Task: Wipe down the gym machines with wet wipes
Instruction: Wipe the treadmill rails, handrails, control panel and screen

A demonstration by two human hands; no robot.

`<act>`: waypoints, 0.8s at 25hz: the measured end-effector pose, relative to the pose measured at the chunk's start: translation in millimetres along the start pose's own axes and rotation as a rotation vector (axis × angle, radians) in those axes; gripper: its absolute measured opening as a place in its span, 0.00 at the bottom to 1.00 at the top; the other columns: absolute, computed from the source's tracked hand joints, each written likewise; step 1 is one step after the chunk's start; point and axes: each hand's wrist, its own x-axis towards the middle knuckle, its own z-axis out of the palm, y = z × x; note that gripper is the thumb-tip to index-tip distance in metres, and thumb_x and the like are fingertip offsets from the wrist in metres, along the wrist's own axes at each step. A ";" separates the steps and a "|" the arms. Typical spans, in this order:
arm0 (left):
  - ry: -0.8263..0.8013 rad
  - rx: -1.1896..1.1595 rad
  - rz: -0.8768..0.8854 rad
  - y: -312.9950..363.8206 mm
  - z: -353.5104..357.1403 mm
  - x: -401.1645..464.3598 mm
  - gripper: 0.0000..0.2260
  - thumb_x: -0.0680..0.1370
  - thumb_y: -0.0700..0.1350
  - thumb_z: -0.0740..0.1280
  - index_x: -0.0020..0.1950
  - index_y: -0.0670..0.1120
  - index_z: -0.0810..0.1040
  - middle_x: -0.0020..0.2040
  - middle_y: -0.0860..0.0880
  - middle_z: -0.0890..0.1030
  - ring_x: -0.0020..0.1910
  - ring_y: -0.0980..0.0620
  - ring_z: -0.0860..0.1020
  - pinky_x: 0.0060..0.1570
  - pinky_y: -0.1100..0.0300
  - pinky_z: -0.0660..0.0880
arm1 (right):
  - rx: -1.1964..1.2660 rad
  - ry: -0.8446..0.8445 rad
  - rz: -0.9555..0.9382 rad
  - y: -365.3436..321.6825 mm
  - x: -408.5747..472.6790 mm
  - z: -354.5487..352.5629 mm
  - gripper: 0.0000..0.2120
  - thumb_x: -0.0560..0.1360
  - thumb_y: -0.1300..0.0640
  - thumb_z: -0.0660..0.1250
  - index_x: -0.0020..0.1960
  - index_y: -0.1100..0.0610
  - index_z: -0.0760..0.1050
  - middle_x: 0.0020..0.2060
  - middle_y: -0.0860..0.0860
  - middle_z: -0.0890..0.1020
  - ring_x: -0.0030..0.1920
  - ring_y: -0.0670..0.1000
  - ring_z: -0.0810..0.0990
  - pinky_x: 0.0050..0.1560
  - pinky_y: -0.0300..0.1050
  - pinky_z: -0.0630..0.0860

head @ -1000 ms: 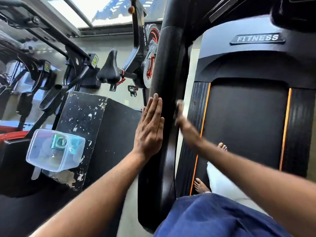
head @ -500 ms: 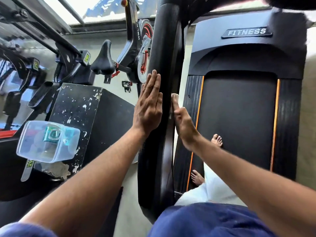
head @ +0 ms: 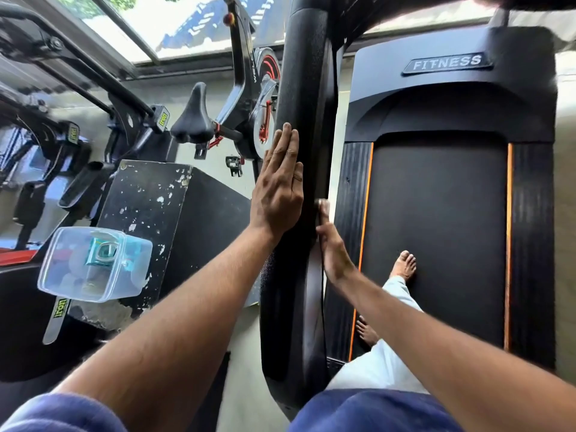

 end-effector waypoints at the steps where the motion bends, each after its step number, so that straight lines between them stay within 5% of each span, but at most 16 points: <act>1: 0.003 -0.007 0.017 -5.6 -0.3 0.3 0.23 0.85 0.41 0.55 0.81 0.39 0.62 0.82 0.42 0.61 0.83 0.48 0.56 0.80 0.47 0.57 | 0.042 0.033 -0.047 -2.2 7.8 1.8 0.28 0.85 0.54 0.50 0.83 0.55 0.46 0.79 0.40 0.51 0.78 0.39 0.53 0.73 0.27 0.53; 3: 0.000 -0.007 0.002 -5.7 0.5 -2.8 0.24 0.85 0.41 0.55 0.81 0.39 0.62 0.82 0.42 0.61 0.83 0.48 0.56 0.80 0.46 0.58 | 0.055 0.010 -0.020 14.5 -8.0 -3.4 0.25 0.87 0.57 0.47 0.83 0.57 0.51 0.79 0.43 0.55 0.79 0.41 0.55 0.76 0.30 0.55; 5: -0.001 -0.018 0.000 -3.5 1.2 -1.8 0.24 0.85 0.41 0.54 0.81 0.39 0.63 0.83 0.43 0.61 0.83 0.48 0.56 0.80 0.46 0.58 | 0.091 0.118 0.285 52.3 -40.5 -5.5 0.24 0.87 0.49 0.49 0.79 0.58 0.64 0.76 0.53 0.70 0.77 0.49 0.65 0.79 0.47 0.59; 7: -0.008 -0.013 0.003 -4.2 1.2 -0.8 0.24 0.85 0.41 0.55 0.81 0.39 0.63 0.82 0.43 0.61 0.83 0.49 0.57 0.80 0.47 0.58 | 0.067 0.108 0.487 93.0 -79.1 -9.3 0.20 0.83 0.42 0.56 0.62 0.53 0.79 0.51 0.48 0.88 0.55 0.43 0.83 0.60 0.44 0.74; 8: -0.019 -0.009 -0.001 -4.7 0.1 -1.9 0.23 0.85 0.41 0.55 0.81 0.39 0.63 0.82 0.44 0.61 0.83 0.49 0.57 0.80 0.48 0.58 | 0.015 0.118 0.524 102.5 -83.1 -11.6 0.14 0.82 0.43 0.60 0.53 0.49 0.80 0.39 0.43 0.86 0.43 0.39 0.83 0.49 0.40 0.74; 12: -0.018 0.008 -0.004 -4.8 -1.2 -0.5 0.23 0.85 0.43 0.56 0.80 0.40 0.66 0.81 0.43 0.64 0.82 0.48 0.60 0.80 0.52 0.59 | -0.320 0.343 0.194 71.9 -46.0 -13.7 0.06 0.78 0.57 0.73 0.45 0.47 0.83 0.40 0.44 0.86 0.48 0.48 0.86 0.50 0.44 0.79; 16: 0.003 0.105 0.009 0.3 -2.8 -2.9 0.23 0.85 0.45 0.56 0.80 0.41 0.67 0.81 0.44 0.65 0.81 0.48 0.61 0.80 0.51 0.58 | -0.327 0.224 -0.047 -27.2 -52.7 -16.6 0.03 0.76 0.55 0.77 0.43 0.51 0.85 0.35 0.46 0.84 0.34 0.41 0.78 0.43 0.49 0.81; 20: -0.029 0.397 0.127 32.1 2.1 -2.0 0.29 0.76 0.37 0.61 0.79 0.42 0.67 0.81 0.43 0.66 0.82 0.44 0.58 0.80 0.39 0.40 | -0.244 0.234 -0.148 -80.0 -84.0 -71.4 0.05 0.77 0.62 0.74 0.45 0.53 0.84 0.40 0.54 0.83 0.37 0.47 0.78 0.34 0.40 0.80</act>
